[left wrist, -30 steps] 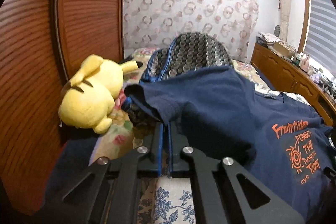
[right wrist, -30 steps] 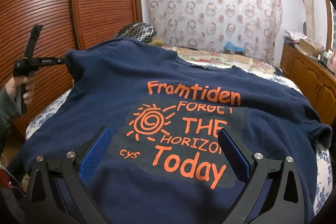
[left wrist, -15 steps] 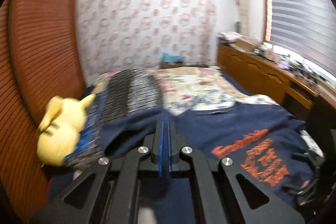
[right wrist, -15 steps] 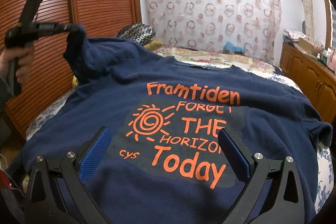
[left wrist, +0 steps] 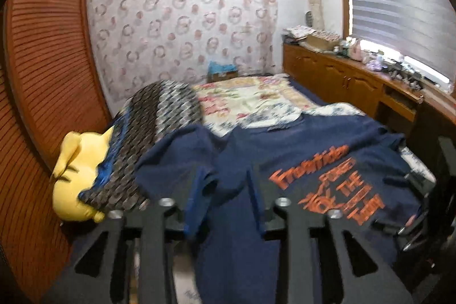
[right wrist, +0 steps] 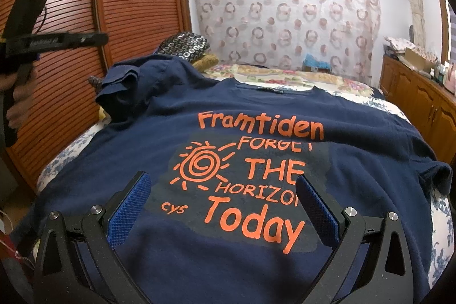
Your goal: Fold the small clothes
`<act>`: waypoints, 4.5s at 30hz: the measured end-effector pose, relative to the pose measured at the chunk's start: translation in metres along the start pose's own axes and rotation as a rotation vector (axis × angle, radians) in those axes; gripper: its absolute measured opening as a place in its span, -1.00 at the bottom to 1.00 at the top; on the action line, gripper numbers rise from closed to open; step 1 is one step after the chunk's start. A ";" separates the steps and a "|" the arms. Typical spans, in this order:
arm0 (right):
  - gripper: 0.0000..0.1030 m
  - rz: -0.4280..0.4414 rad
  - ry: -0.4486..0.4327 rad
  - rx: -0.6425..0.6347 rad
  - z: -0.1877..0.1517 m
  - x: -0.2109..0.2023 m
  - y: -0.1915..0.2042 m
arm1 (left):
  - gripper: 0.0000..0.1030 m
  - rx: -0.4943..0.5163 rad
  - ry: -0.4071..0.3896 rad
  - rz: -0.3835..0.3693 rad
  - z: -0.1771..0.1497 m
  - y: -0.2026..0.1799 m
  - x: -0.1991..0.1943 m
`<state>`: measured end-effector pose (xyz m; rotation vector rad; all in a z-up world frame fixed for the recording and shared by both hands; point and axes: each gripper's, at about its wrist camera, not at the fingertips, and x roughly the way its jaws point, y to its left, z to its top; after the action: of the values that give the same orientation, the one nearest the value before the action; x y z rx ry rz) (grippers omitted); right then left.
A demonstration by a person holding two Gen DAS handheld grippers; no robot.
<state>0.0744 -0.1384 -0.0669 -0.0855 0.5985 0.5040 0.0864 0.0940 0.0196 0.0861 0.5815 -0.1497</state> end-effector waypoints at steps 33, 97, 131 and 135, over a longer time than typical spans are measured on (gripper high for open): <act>-0.49 0.288 0.198 -0.346 0.161 0.196 0.170 | 0.16 -0.219 0.038 0.080 -0.122 0.062 -0.001; -0.34 0.307 0.314 -0.182 0.067 0.110 0.036 | 0.22 -0.108 0.256 -0.024 -0.110 0.011 0.070; -0.53 0.288 0.278 -0.217 0.050 0.073 0.050 | 0.09 -0.190 0.065 0.040 -0.099 0.001 0.014; -0.41 0.233 0.258 -0.195 0.052 0.069 0.033 | 0.08 -0.137 0.080 -0.062 -0.092 -0.028 0.019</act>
<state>0.1351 -0.0685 -0.0603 -0.2717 0.8156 0.7843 0.0477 0.0753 -0.0687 -0.0596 0.6728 -0.1671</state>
